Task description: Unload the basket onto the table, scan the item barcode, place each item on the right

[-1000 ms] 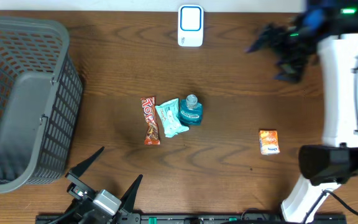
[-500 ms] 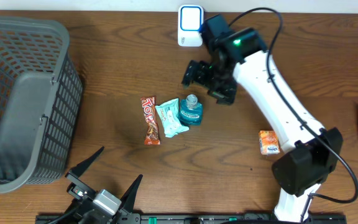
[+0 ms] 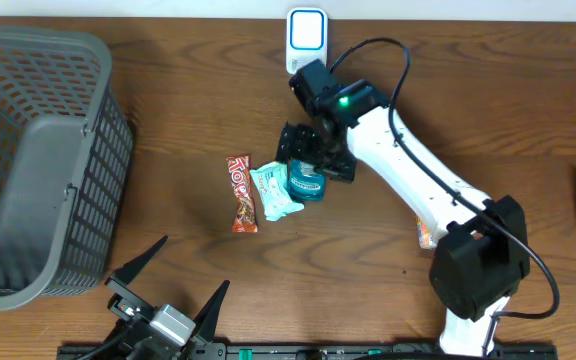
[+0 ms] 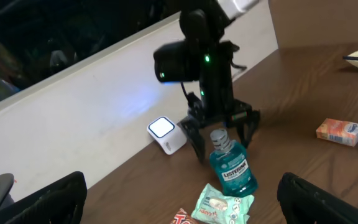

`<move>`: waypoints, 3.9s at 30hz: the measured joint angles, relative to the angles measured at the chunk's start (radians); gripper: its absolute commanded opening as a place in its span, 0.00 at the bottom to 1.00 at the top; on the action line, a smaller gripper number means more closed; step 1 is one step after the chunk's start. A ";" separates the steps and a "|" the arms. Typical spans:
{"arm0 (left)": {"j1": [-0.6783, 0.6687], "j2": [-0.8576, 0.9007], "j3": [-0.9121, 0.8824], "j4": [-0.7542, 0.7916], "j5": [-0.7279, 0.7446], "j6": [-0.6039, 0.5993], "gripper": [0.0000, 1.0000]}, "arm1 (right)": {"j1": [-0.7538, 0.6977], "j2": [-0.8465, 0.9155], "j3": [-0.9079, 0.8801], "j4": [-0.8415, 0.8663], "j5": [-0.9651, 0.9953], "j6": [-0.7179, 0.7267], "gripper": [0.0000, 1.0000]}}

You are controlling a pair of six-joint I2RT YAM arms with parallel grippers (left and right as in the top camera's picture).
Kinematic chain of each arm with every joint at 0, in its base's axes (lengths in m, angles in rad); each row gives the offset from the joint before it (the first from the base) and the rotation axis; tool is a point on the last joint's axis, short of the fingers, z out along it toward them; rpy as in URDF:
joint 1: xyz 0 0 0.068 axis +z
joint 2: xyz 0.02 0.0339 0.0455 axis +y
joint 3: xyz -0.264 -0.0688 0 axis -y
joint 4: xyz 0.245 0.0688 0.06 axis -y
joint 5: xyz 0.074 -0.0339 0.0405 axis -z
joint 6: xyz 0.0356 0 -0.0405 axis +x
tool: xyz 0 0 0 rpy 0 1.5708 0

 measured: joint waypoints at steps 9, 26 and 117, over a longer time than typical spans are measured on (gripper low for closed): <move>0.000 0.000 0.000 0.000 0.000 0.000 0.98 | 0.019 -0.001 -0.049 0.012 0.064 -0.079 0.19; 0.000 0.000 0.000 0.000 0.000 0.000 0.98 | 0.006 -0.005 -0.044 -0.023 0.089 -0.217 0.02; 0.000 0.000 0.000 0.001 0.000 0.000 0.98 | -0.164 0.000 -0.008 -0.045 0.246 1.103 0.90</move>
